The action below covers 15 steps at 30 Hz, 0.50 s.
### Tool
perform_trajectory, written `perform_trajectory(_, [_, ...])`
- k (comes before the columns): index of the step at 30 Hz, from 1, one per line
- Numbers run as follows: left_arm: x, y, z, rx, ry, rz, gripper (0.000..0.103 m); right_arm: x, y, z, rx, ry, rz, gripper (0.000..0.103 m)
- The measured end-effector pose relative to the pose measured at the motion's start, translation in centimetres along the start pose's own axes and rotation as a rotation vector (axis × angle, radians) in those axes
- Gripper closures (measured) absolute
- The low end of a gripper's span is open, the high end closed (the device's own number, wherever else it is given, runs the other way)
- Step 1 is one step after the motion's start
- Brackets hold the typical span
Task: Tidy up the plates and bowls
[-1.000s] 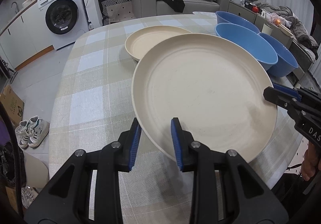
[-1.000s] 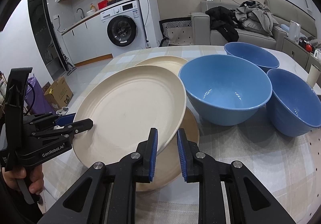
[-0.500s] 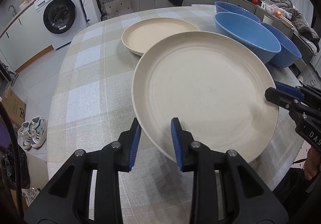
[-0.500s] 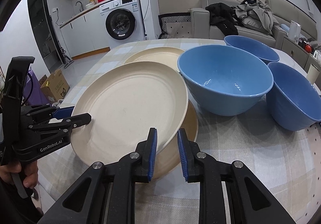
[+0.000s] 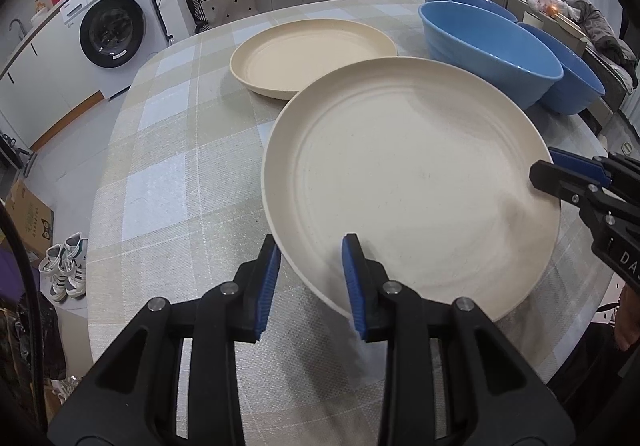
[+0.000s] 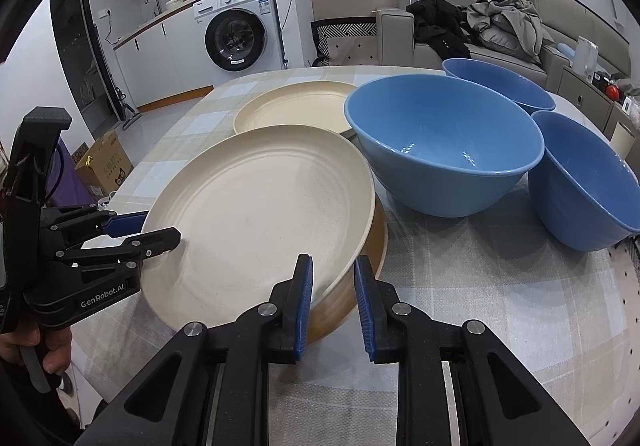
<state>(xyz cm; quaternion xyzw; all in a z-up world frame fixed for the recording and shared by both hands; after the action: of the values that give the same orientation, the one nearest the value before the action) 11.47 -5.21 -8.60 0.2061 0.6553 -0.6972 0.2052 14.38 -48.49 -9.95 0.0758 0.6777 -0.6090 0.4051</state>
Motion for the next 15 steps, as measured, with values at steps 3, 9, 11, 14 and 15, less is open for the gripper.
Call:
perform_trajectory(3, [0.0, 0.1, 0.1, -0.004, 0.006, 0.000, 0.075, 0.2, 0.2, 0.1, 0.008, -0.001, -0.005, 0.080])
perform_trajectory(9, [0.2, 0.4, 0.3, -0.007, 0.024, -0.006, 0.075, 0.5, 0.6, 0.1, 0.027, -0.016, -0.016, 0.080])
perform_trajectory(11, [0.4, 0.6, 0.5, -0.008, 0.035, -0.010, 0.074, 0.6, 0.8, 0.1, 0.038, -0.021, -0.022, 0.080])
perform_trajectory(14, [0.5, 0.8, 0.6, -0.009, 0.043, -0.016, 0.074, 0.8, 1.1, 0.2, 0.048, -0.026, -0.030, 0.079])
perform_trajectory(15, [0.5, 0.9, 0.7, -0.014, 0.047, -0.014, 0.074, 0.8, 1.3, 0.2, 0.051, -0.027, -0.033, 0.079])
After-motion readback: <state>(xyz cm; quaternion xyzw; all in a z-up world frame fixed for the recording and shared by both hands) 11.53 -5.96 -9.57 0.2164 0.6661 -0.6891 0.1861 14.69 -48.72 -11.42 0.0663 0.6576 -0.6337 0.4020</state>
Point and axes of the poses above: each gripper's, at about its wrist camera, not at the fingertips, and y roughly the way its jaws point, z to its right, x to its underside, the point moved 7 cm from there along y, roughly the way its jaws point, and after that the axes turned 13 degrees about -y, right-handed, at the moved point
